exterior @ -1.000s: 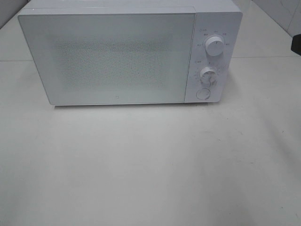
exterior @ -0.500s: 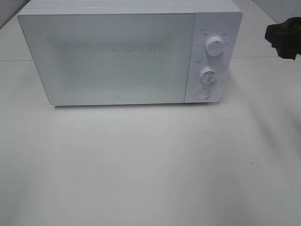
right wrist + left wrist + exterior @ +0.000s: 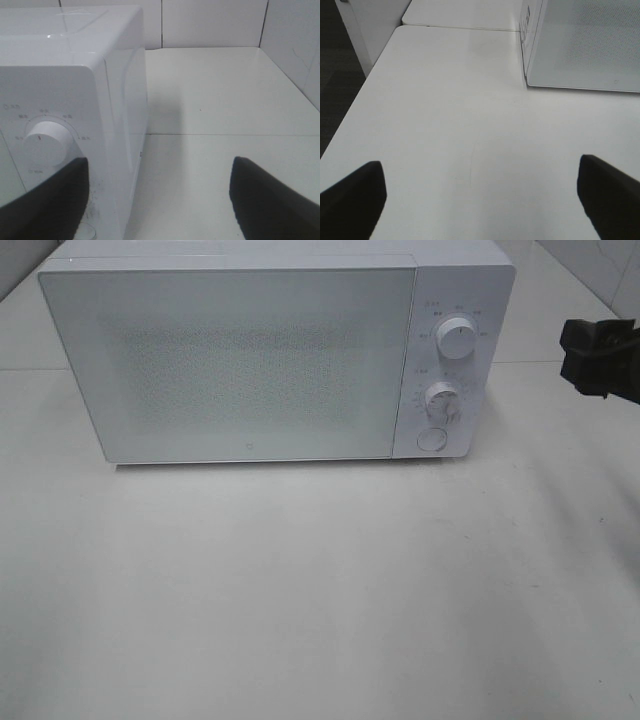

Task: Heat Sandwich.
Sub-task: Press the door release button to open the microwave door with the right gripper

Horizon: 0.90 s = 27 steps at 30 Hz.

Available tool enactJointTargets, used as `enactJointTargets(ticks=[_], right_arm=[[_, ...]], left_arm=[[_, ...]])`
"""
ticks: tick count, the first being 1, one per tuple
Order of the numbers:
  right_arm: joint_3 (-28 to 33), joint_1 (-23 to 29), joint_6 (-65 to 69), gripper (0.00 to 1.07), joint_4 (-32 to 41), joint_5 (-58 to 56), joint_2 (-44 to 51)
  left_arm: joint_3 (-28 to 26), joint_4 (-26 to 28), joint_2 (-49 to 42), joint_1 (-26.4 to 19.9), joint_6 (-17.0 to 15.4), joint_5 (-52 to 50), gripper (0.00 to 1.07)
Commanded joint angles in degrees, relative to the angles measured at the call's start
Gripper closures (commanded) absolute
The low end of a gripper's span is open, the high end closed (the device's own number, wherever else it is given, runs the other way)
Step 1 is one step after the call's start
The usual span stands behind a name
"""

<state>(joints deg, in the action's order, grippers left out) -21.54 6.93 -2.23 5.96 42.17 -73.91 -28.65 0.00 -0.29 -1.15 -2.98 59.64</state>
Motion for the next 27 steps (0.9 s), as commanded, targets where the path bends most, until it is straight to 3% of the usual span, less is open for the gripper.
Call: enactJointTargets(ticks=[1, 8, 16, 27], right_arm=[[2.64, -0.17, -1.09, 0.31, 1.38, 5.50, -0.57], [6.93, 0.29, -0.40, 0.31, 3.90, 9.85, -0.57], [8.71, 9.40, -4.93, 0.31, 11.57, 13.35, -3.38], [8.77, 21.89, -5.21, 0.31, 21.60, 21.94, -14.15]], left_arm=[[0.17, 0.00, -1.49, -0.11, 0.06, -0.29, 0.09], [0.17, 0.00, -1.49, -0.11, 0.06, -0.29, 0.09], [0.17, 0.00, -1.49, -0.11, 0.06, -0.29, 0.09], [0.17, 0.00, -1.49, -0.11, 0.06, -0.29, 0.09]])
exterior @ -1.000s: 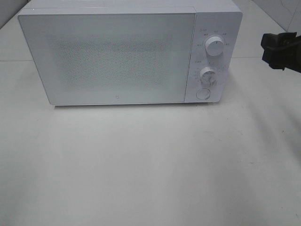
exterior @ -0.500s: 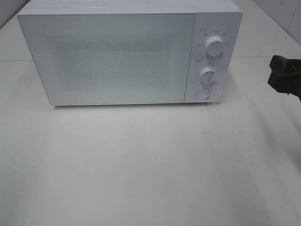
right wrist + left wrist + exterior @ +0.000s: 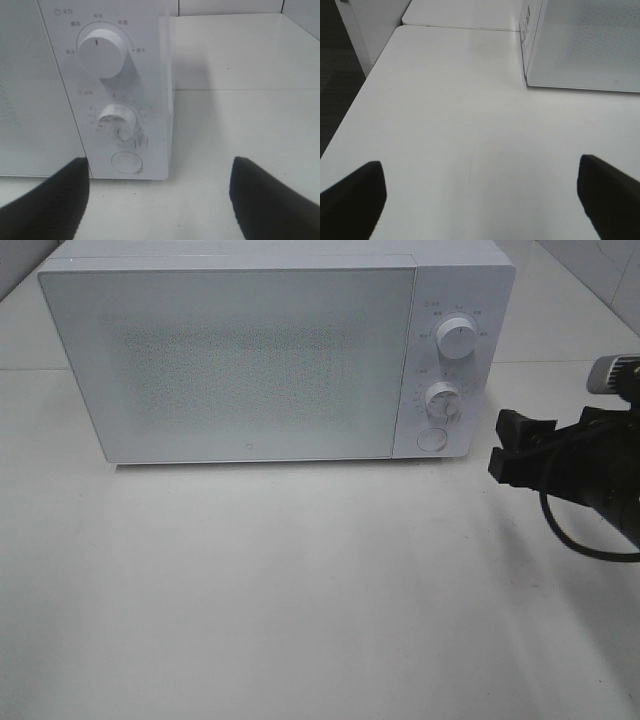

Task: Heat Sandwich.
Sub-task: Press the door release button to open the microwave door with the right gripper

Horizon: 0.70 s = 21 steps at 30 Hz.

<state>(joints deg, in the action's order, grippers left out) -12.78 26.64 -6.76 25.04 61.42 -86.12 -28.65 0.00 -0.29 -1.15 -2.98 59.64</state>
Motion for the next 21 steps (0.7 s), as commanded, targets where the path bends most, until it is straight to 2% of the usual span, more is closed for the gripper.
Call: enactJointTargets(ticks=[1, 9, 13, 21], right_arm=[[0.00, 2.18, -0.69, 0.31, 2.52, 2.69, -1.95], [0.00, 9.22, -0.69, 0.31, 8.77, 6.19, -8.37], [0.00, 10.89, -0.69, 0.31, 10.26, 6.65, -8.77], [0.00, 11.00, 3.78, 0.31, 10.26, 5.50, -8.77]], left_arm=[[0.17, 0.00, -1.49, -0.11, 0.06, -0.29, 0.09], [0.17, 0.00, -1.49, -0.11, 0.06, -0.29, 0.09], [0.17, 0.00, -1.49, -0.11, 0.06, -0.29, 0.09], [0.17, 0.00, -1.49, -0.11, 0.06, -0.29, 0.09]])
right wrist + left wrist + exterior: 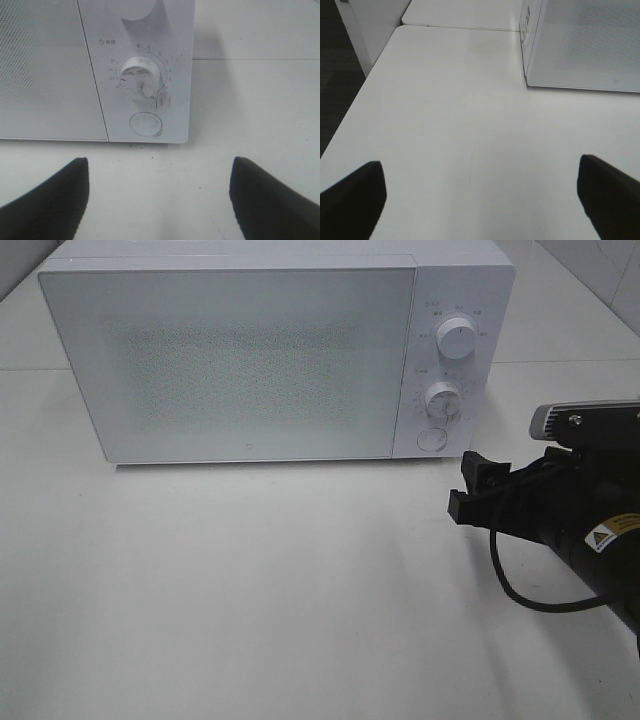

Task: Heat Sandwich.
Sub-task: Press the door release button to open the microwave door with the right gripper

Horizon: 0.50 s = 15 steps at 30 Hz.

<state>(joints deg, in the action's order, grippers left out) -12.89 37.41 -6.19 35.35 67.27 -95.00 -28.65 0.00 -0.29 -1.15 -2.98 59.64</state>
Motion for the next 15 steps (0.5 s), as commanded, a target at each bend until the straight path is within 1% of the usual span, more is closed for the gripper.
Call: enactJointTargets(ticks=[1, 3, 4, 5, 7, 9, 10, 12, 13, 14, 15], right_arm=[[0.11, 0.23, 7.85, 0.31, -0.06, -0.86, 0.11], [0.11, 0.23, 13.69, 0.31, -0.06, -1.15, 0.11], [0.11, 0.23, 13.69, 0.31, -0.06, -1.15, 0.11], [0.11, 0.23, 19.31, 0.31, -0.06, -1.15, 0.11], [0.11, 0.23, 25.95, 0.31, -0.11, -1.20, 0.11], [0.11, 0.23, 28.53, 0.31, -0.11, -1.26, 0.11], [0.11, 0.23, 34.32, 0.31, -0.11, -1.95, 0.11], [0.11, 0.23, 41.71, 0.31, -0.29, -2.81, 0.11], [0.11, 0.23, 41.71, 0.31, -0.29, -2.81, 0.11], [0.11, 0.23, 49.05, 0.31, -0.52, -4.07, 0.11], [0.11, 0.23, 53.11, 0.31, -0.52, -4.70, 0.11]], left_arm=[[0.17, 0.00, -1.49, -0.11, 0.06, -0.29, 0.09], [0.17, 0.00, -1.49, -0.11, 0.06, -0.29, 0.09], [0.17, 0.00, -1.49, -0.11, 0.06, -0.29, 0.09], [0.17, 0.00, -1.49, -0.11, 0.06, -0.29, 0.09], [0.17, 0.00, -1.49, -0.11, 0.06, -0.29, 0.09], [0.17, 0.00, -1.49, -0.11, 0.06, -0.29, 0.09], [0.17, 0.00, -1.49, -0.11, 0.06, -0.29, 0.09], [0.17, 0.00, -1.49, -0.11, 0.06, -0.29, 0.09], [0.17, 0.00, -1.49, -0.11, 0.06, -0.29, 0.09], [0.17, 0.00, -1.49, -0.11, 0.06, -0.29, 0.09], [0.17, 0.00, -1.49, -0.11, 0.06, -0.29, 0.09]])
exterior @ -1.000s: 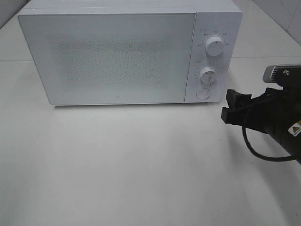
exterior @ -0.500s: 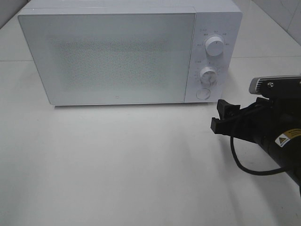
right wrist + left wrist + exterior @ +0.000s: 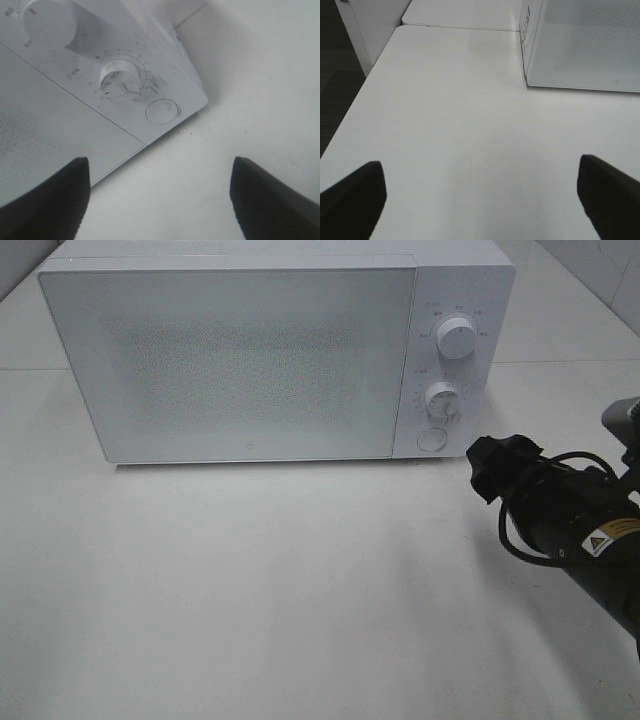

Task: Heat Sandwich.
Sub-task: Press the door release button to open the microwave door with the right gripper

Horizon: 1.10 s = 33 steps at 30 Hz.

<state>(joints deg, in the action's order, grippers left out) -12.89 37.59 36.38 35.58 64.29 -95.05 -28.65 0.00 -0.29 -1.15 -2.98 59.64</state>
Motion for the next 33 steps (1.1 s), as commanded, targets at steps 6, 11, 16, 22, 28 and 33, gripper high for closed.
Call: enactJointTargets(ticks=[6, 11, 16, 22, 28, 33], right_arm=[[0.11, 0.06, 30.31, 0.36, -0.74, -3.32, 0.17], [0.11, 0.06, 39.65, 0.45, -0.74, -3.72, 0.17], [0.11, 0.06, 41.77, 0.70, -0.74, -3.95, 0.17], [0.11, 0.06, 41.77, 1.07, -0.29, -3.95, 0.17], [0.11, 0.06, 42.17, 1.07, -0.29, -3.90, 0.17], [-0.34, -0.06, 42.17, 1.07, -0.29, -4.53, 0.17]], left_arm=[[0.17, 0.00, -1.49, -0.11, 0.06, -0.29, 0.09], [0.17, 0.00, -1.49, -0.11, 0.06, -0.29, 0.09], [0.17, 0.00, -1.49, -0.11, 0.06, -0.29, 0.09], [0.17, 0.00, -1.49, -0.11, 0.06, -0.29, 0.09], [0.17, 0.00, -1.49, -0.11, 0.06, -0.29, 0.09], [0.17, 0.00, -1.49, -0.11, 0.06, -0.29, 0.09]])
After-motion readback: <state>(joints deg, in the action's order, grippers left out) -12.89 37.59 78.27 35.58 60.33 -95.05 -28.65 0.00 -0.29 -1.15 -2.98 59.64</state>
